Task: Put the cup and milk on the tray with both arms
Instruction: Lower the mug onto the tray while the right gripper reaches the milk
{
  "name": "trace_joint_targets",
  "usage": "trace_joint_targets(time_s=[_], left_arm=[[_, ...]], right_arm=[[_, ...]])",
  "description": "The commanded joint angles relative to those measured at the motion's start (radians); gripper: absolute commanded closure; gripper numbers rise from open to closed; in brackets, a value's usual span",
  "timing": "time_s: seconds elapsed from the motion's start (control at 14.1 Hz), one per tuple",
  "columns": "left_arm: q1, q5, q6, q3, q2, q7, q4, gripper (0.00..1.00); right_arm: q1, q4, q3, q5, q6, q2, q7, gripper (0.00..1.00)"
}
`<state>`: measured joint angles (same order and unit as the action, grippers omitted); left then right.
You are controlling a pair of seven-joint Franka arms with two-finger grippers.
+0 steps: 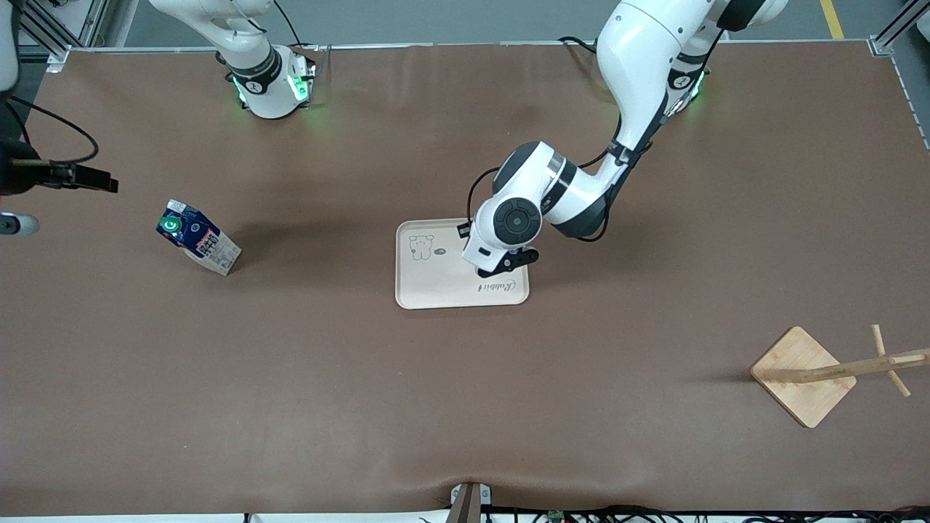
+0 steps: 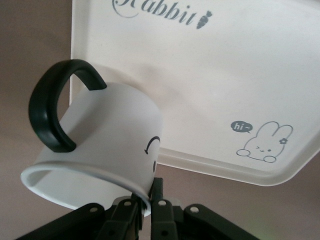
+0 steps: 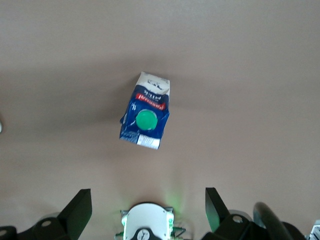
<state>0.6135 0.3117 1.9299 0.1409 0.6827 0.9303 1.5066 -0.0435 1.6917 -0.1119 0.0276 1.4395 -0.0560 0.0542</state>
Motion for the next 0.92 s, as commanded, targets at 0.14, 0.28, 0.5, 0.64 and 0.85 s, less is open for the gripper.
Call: trace_joint_targets(time_s=[0.14, 0.28, 0.5, 0.64, 0.85], left_arm=[[0.017, 0.014, -0.043, -0.006, 0.050, 0.041, -0.029, 1.00], [0.026, 0.015, -0.043, -0.006, 0.063, 0.039, -0.032, 1.00], [0.028, 0.012, -0.043, -0.006, 0.060, 0.039, -0.046, 0.74], [0.028, 0.004, -0.043, -0.006, 0.057, 0.035, -0.060, 0.26], [0.025, -0.003, -0.058, -0.009, 0.038, 0.038, -0.095, 0.00]], right_arm=[[-0.012, 0.166, 0.017, 0.014, 0.137, 0.047, -0.173, 0.00], [-0.015, 0.221, 0.017, 0.005, 0.205, 0.045, -0.191, 0.00], [-0.021, 0.311, 0.017, 0.005, 0.320, 0.042, -0.250, 0.00], [-0.021, 0.362, 0.017, 0.003, 0.395, 0.041, -0.264, 0.00], [-0.015, 0.411, 0.017, 0.002, 0.447, 0.038, -0.362, 0.00]])
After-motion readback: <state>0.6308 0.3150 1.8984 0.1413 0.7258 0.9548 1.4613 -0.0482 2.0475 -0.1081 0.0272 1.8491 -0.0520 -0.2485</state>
